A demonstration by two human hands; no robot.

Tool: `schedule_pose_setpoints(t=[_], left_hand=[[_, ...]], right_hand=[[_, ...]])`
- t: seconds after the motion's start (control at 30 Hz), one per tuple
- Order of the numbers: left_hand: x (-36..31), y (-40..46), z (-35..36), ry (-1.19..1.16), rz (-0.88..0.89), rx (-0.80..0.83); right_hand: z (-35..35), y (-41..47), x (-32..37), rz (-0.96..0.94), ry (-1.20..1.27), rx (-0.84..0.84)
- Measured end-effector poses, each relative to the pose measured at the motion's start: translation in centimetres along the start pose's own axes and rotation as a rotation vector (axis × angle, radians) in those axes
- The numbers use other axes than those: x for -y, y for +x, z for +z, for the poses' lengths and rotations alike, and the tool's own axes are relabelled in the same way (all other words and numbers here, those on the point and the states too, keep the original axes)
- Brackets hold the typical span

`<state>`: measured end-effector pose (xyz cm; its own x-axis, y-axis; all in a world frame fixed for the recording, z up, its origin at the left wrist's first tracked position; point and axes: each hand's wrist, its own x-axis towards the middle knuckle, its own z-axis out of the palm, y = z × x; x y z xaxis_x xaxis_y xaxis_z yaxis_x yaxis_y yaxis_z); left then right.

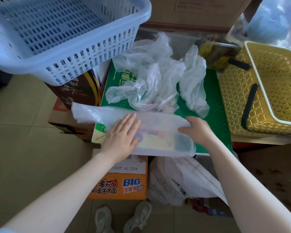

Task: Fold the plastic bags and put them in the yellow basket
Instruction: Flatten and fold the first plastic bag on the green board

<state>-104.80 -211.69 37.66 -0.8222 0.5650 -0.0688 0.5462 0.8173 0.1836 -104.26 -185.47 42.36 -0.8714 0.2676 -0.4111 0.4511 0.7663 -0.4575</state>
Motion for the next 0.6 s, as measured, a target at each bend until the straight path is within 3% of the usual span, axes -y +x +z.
schedule_pose_setpoints(t=[0.1, 0.2, 0.27, 0.33, 0.4, 0.47, 0.53, 0.6], left_hand=[[-2.3, 1.3, -0.1, -0.013, 0.085, -0.047], [-4.2, 3.4, 0.1, 0.000, 0.071, -0.013], [-5.3, 4.5, 0.5, 0.028, 0.040, 0.005], [-6.1, 5.3, 0.6, 0.078, 0.020, 0.011], [-6.3, 5.6, 1.2, 0.113, 0.003, 0.028], [-5.9, 5.7, 1.7, 0.135, -0.019, 0.014], [-5.0, 5.3, 1.8, 0.148, -0.052, -0.008], [-3.5, 4.6, 1.5, 0.140, -0.120, -0.027]], right_hand=[[-1.3, -0.9, -2.0, 0.123, 0.099, -0.179], [-1.9, -1.3, -4.1, 0.250, -0.077, -0.289], [-1.8, -1.2, -4.8, 0.239, -0.290, -0.386], [-1.1, -1.1, -4.1, 0.111, -0.429, -0.467], [0.7, -1.0, -2.3, -0.169, -0.399, -0.415], [3.5, -0.9, -0.6, -0.408, -0.349, -0.246], [5.9, -0.7, 0.2, -0.436, -0.367, -0.098], [7.2, -0.2, -0.2, -0.401, -0.420, -0.098]])
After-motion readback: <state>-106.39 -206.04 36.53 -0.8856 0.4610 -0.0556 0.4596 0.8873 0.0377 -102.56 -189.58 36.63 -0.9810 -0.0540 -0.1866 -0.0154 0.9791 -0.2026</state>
